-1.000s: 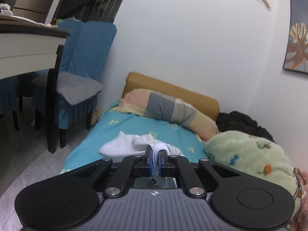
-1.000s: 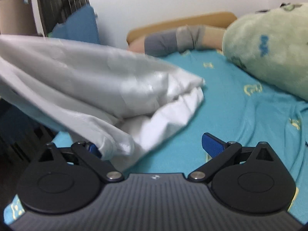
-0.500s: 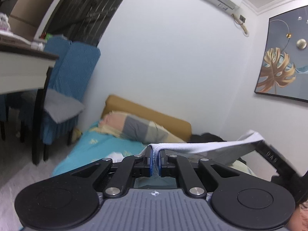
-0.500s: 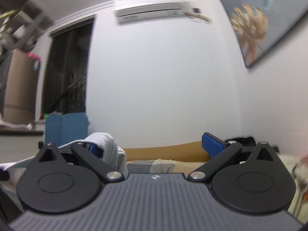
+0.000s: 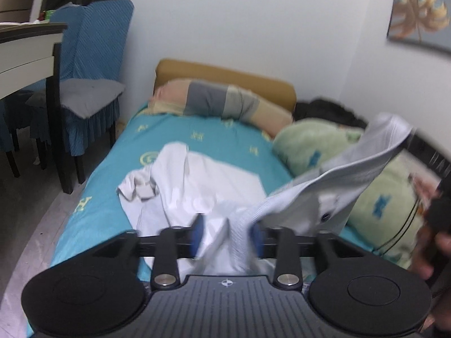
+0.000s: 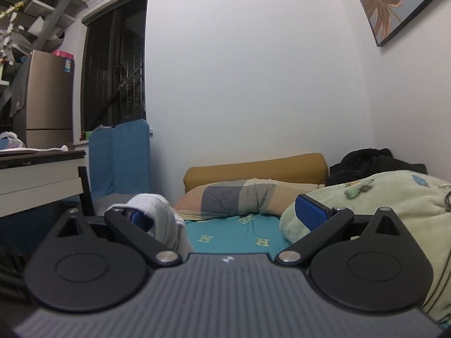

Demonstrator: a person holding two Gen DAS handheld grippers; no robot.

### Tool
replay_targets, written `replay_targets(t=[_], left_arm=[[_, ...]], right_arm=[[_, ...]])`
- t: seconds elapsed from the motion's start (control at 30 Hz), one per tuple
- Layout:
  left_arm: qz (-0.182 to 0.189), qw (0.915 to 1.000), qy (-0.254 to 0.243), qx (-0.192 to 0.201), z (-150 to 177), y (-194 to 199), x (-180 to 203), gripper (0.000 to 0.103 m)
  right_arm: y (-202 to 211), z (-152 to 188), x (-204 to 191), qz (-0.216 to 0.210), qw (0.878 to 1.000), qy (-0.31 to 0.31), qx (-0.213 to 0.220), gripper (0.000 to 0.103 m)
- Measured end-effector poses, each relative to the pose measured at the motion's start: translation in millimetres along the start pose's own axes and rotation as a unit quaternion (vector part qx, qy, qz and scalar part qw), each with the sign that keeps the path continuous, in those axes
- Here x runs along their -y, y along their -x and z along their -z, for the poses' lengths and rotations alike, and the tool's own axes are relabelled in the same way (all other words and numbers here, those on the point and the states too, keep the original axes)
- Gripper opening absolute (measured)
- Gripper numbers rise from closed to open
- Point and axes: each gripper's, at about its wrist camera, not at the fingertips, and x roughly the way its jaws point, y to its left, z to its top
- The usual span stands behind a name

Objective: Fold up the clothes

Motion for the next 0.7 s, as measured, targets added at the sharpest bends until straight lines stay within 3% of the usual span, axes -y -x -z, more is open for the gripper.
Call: replay_targets(t=[0.2, 0.33, 0.4, 0.5, 0.57, 0.63, 0.7], left_arm=[[-0.001, 0.9968, -0.073, -0.032, 14.3, -32.7, 32.0, 0.05], [-0.052, 0.9935, -0.099, -0.021, 23.3, -42.1, 45.4, 0.056], [-0.092, 0.9915, -0.09, -0.015, 23.8, -46.2, 41.2, 0.057], [-0.144, 0.9869, -0.073, -0.007, 24.0, -47.9, 29.7, 0.067], [-0.18, 0.9818, -0.058, 0.009, 20.3, -42.3, 20.6, 0.067], [-0.214, 0.9756, -0.017, 0.047, 13.2, -30.6, 4.5, 0.066], [-0.212, 0.9733, 0.037, 0.079, 4.4, -14.9, -13.5, 0.066]], right_arm=[[-5.0, 0.6, 19.6, 0.006, 1.0, -0.014, -0.004, 0.103], [-3.7, 0.1, 29.5, 0.037, 0.999, 0.003, 0.016, 0.103], [-2.3, -0.7, 34.4, 0.052, 0.998, 0.013, 0.028, 0.103], [0.8, 1.9, 34.4, 0.081, 0.994, 0.053, 0.054, 0.103], [1.5, 11.6, 30.2, 0.099, 0.989, 0.087, 0.063, 0.103], [-2.5, 26.2, 28.0, 0.119, 0.985, 0.116, 0.039, 0.103], [-13.3, 41.8, 31.5, 0.127, 0.984, 0.119, -0.024, 0.103]])
